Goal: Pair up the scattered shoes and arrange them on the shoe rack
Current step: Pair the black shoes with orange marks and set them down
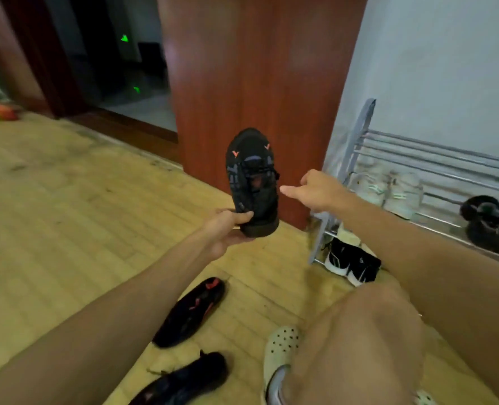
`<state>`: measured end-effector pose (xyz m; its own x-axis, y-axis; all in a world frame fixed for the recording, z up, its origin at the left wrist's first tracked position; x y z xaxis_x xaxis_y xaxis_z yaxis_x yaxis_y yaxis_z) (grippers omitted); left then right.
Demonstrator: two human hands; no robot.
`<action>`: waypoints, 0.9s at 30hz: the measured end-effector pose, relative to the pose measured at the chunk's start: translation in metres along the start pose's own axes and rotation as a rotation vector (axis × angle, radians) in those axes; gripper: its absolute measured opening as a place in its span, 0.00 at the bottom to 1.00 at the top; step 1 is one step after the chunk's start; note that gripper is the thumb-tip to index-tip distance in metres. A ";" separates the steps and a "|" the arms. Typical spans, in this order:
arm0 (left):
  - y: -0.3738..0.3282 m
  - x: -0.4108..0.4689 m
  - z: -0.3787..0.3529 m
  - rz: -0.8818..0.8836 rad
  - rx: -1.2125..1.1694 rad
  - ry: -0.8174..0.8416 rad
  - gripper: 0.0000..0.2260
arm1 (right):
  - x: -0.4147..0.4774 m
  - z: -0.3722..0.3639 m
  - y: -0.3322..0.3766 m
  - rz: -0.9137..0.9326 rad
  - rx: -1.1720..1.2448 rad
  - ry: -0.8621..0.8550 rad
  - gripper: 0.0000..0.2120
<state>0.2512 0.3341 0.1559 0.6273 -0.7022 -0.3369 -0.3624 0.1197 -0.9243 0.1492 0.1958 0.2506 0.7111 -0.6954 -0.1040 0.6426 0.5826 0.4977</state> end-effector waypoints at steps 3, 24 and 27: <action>0.018 -0.007 0.041 -0.003 -0.007 -0.006 0.12 | 0.003 -0.076 0.018 -0.069 0.309 0.218 0.24; 0.271 -0.035 0.174 0.493 0.012 -0.027 0.15 | -0.045 -0.368 -0.030 -0.263 0.388 0.841 0.14; 0.317 -0.053 0.201 0.596 -0.046 -0.154 0.19 | -0.044 -0.393 -0.046 -0.225 0.226 0.811 0.16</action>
<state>0.2416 0.5497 -0.1554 0.3987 -0.4139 -0.8183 -0.7088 0.4271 -0.5614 0.1998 0.3648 -0.1060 0.6130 -0.2193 -0.7591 0.7815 0.3097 0.5416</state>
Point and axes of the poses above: each hand's wrist, its own x-axis towards the middle knuckle, its own z-axis out of the back of the hand, y = z × x, the point moved 9 cm from there along x, towards the middle knuckle, and after that the axes turned 1 degree about -z, right-handed, at the moved point
